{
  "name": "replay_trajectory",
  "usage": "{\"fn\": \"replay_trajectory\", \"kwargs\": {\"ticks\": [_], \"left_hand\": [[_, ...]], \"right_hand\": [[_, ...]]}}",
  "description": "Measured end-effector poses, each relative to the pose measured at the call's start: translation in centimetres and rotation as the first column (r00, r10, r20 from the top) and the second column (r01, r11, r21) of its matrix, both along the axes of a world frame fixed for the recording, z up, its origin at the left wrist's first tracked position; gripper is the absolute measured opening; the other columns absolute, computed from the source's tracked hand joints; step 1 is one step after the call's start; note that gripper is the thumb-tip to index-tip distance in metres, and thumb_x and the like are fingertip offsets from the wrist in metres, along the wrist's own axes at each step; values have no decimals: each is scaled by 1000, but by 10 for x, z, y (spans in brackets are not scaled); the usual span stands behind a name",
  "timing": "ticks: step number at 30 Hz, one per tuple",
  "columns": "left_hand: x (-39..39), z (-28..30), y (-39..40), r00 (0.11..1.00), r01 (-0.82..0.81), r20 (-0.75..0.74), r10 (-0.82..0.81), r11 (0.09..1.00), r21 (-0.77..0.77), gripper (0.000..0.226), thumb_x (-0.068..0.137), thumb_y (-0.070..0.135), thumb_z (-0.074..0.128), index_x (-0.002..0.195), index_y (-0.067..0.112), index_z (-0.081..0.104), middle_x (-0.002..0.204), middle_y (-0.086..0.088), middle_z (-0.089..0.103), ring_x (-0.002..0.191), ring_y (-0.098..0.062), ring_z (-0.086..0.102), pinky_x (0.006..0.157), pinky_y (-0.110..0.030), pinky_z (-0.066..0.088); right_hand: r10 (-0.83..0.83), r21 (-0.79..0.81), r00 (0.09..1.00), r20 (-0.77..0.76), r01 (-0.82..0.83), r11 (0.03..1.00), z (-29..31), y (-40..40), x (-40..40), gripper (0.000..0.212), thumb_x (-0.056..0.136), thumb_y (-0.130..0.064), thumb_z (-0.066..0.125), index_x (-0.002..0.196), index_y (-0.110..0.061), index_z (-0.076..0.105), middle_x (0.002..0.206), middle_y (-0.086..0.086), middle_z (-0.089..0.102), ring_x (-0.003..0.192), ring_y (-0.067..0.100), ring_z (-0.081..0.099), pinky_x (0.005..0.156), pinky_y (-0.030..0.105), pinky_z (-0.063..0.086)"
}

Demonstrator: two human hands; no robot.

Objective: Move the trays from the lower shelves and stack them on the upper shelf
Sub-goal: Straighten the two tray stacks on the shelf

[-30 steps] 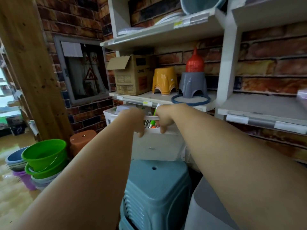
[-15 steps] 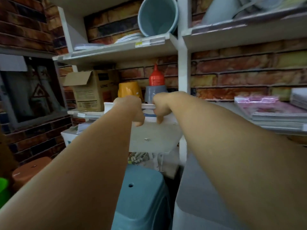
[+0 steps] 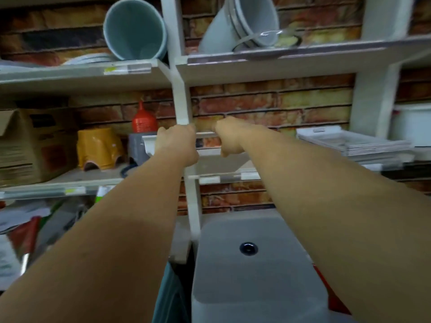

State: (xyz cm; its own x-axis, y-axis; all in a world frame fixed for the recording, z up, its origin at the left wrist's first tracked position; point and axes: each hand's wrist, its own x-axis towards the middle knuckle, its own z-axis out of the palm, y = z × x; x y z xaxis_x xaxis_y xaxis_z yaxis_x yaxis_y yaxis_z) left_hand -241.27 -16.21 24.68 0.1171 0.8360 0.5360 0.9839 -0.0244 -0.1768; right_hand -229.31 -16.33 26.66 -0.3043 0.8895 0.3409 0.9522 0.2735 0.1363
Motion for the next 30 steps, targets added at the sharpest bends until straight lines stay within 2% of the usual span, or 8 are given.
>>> {"fn": "replay_trajectory", "kwargs": {"ticks": [3, 9, 15, 23, 30], "left_hand": [[33, -1, 16, 993, 117, -7, -117, 991, 57, 32, 86, 15, 61, 115, 13, 48, 107, -9, 63, 103, -30, 57, 90, -37, 36], [118, -5, 40, 971, 237, -56, -233, 969, 66, 32, 90, 13, 58, 120, 13, 47, 116, -10, 61, 112, -30, 55, 92, -36, 37], [209, -18, 86, 958, 283, -68, -279, 958, 54, 28, 89, 10, 55, 117, 13, 51, 120, -10, 61, 115, -29, 54, 92, -35, 37], [310, -25, 164, 989, 149, 6, -149, 989, -1, 29, 89, 6, 54, 117, 12, 51, 119, -9, 61, 114, -29, 54, 94, -36, 37], [350, -45, 224, 997, 59, -35, -62, 995, -86, 35, 91, 10, 55, 125, 11, 47, 123, -9, 59, 118, -28, 52, 96, -35, 38]], "right_hand": [[-79, 39, 996, -29, 81, 996, -3, 4, 45, 26, 87, -12, 63, 112, -12, 57, 110, 11, 61, 98, 29, 60, 75, 34, 47], [-168, 113, 986, -25, 169, 979, -9, 14, 128, 40, 92, -7, 55, 131, -15, 48, 118, 10, 59, 107, 29, 58, 71, 29, 39], [-235, 141, 972, -20, 236, 962, -26, 61, 220, 23, 90, -7, 56, 112, -14, 55, 115, 10, 62, 106, 30, 59, 70, 30, 38], [-157, 141, 988, 10, 154, 978, -35, 145, 314, 28, 90, 0, 51, 115, -10, 51, 113, 13, 63, 103, 31, 60, 69, 31, 37], [-86, 100, 996, 17, 84, 991, -60, 216, 355, 32, 90, 1, 50, 120, -10, 50, 114, 14, 64, 104, 32, 61, 71, 31, 37]]}}
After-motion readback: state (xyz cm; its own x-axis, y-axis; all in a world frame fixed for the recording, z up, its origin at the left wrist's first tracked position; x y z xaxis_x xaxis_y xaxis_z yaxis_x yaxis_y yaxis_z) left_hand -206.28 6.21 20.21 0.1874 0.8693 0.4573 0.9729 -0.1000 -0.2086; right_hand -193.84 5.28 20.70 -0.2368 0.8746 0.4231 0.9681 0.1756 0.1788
